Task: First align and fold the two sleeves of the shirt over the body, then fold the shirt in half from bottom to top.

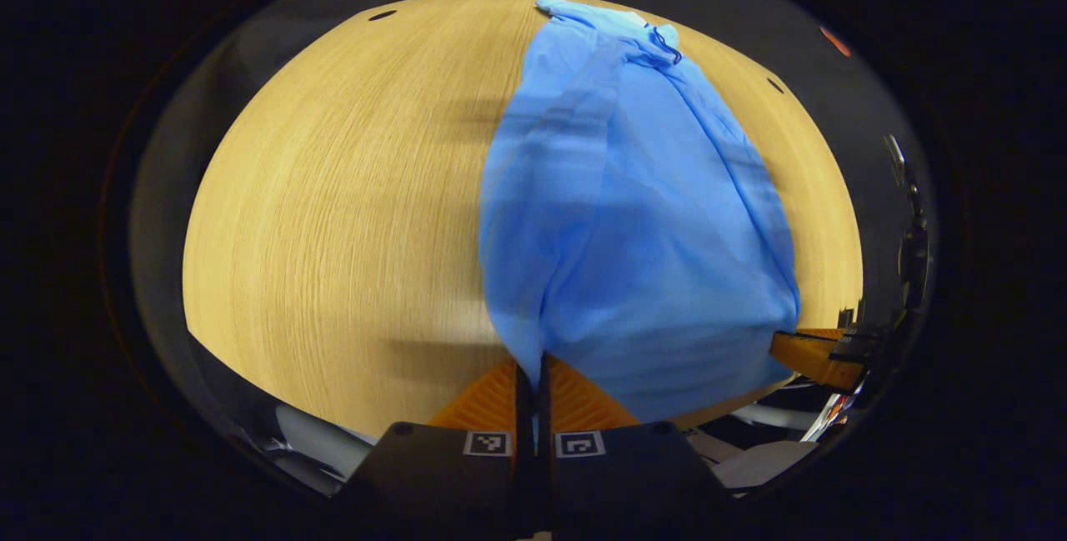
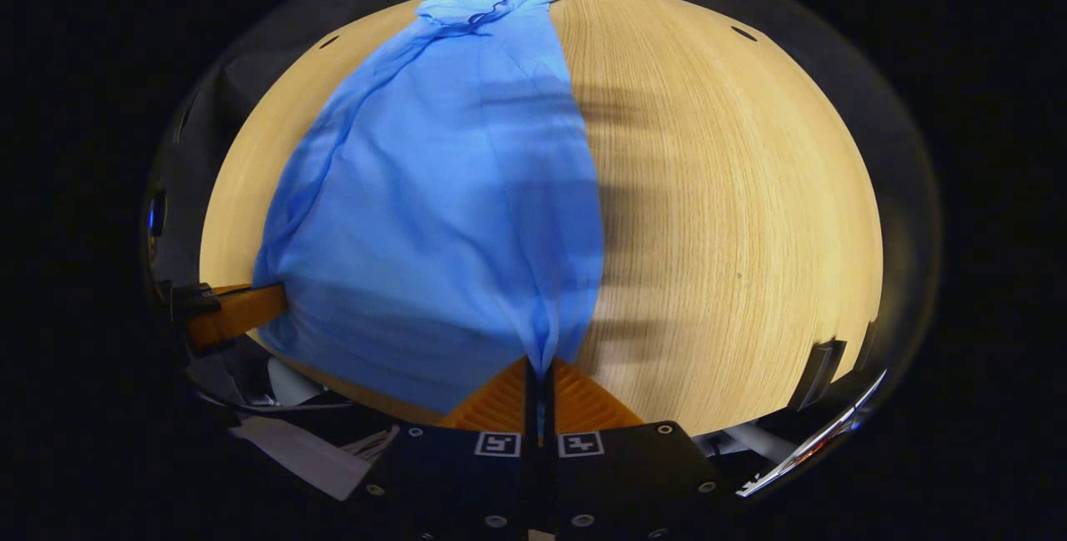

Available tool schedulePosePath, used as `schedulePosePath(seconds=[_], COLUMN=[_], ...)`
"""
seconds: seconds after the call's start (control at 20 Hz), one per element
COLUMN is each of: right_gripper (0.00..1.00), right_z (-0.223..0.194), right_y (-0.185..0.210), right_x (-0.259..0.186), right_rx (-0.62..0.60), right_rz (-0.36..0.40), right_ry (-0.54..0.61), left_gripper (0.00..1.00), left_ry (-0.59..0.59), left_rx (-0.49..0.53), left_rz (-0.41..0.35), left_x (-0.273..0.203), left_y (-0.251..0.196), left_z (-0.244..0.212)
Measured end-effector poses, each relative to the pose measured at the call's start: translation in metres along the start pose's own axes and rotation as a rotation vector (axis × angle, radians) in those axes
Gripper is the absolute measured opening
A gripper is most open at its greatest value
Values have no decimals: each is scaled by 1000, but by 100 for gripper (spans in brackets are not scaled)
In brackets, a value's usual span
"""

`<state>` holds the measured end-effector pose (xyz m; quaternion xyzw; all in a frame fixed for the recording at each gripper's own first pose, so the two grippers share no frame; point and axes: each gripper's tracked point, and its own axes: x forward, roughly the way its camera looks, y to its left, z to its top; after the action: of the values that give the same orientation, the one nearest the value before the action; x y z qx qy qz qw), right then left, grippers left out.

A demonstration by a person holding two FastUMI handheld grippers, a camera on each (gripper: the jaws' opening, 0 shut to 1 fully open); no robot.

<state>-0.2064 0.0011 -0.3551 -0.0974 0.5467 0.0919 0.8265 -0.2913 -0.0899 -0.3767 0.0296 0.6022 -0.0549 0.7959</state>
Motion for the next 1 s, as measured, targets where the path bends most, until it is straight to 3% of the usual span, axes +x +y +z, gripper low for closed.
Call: schedulePosePath(seconds=[0.2, 0.65, 1.0], right_gripper=[1, 1, 1], right_z=[34, 180, 283], right_y=[3, -15, -20], right_x=[-16, -48, -62], right_rx=[14, -17, -50], right_rz=[27, -5, -33], right_ry=[-59, -288, -398], left_gripper=[5, 5, 5], left_ry=[-62, -253, -370], left_rx=[21, 64, 79], left_rz=[-1, -18, -20], left_x=[-12, -26, -30], left_y=[1, -12, -14], left_z=[36, 175, 281])
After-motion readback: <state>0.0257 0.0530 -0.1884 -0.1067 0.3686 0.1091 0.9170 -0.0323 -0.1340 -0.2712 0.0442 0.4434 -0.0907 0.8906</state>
